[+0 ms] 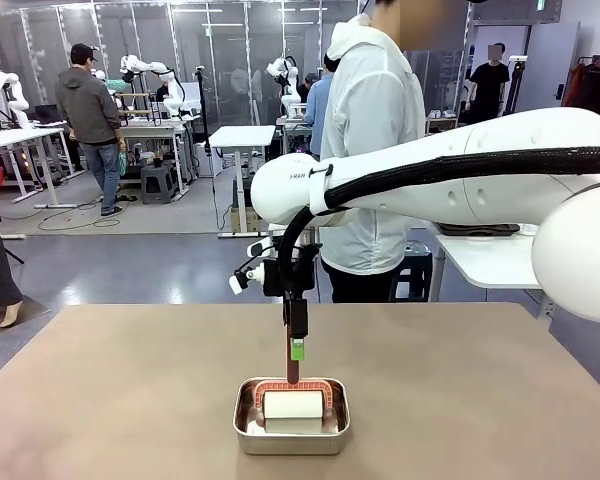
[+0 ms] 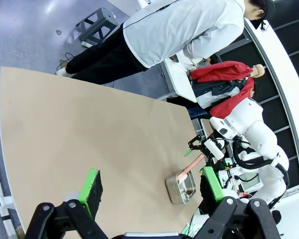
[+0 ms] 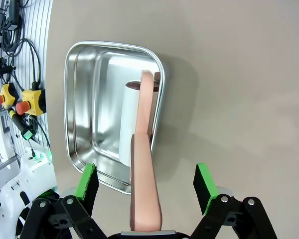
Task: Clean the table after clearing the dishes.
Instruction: When the right (or left) Handle tray is removed, use the right hand (or left hand) to clean the right (or left) side of the table with the Lint Roller.
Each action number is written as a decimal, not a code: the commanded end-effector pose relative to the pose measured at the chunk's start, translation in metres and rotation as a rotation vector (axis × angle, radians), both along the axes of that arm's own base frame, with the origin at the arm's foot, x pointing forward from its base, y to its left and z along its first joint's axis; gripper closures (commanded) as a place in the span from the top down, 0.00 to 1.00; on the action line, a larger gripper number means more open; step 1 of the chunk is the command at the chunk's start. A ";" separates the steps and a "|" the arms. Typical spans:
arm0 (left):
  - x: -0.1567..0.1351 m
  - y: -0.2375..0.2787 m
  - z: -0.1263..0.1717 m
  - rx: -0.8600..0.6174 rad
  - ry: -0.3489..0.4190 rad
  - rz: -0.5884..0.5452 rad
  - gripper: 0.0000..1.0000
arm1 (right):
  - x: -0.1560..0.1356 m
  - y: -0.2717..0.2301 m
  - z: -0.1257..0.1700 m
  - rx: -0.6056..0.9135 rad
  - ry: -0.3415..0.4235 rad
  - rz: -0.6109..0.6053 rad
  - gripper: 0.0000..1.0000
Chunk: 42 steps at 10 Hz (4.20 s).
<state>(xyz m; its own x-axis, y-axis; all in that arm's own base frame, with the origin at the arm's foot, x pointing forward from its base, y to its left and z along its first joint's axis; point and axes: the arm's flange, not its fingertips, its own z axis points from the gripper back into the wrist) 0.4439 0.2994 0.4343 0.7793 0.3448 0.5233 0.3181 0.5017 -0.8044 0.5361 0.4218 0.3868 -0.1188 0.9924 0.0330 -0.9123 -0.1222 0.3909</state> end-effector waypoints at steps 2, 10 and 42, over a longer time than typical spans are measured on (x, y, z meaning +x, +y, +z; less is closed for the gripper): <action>-0.003 0.000 0.002 0.000 0.009 0.002 1.00 | -0.003 0.007 0.002 -0.045 -0.010 0.001 0.62; -0.003 0.000 0.002 0.000 0.009 0.002 1.00 | -0.007 0.005 0.006 -0.049 -0.030 -0.036 0.00; -0.003 0.000 0.002 0.000 0.009 0.002 1.00 | -0.019 -0.317 0.025 0.276 0.193 -1.769 0.21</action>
<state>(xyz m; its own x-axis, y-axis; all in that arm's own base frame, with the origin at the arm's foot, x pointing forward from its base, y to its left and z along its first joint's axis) 0.4440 0.2993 0.4341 0.7797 0.3445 0.5229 0.3179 0.5016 -0.8046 0.5119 0.0912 0.4060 0.9934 -0.0657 0.0940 -0.0055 0.7913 0.6114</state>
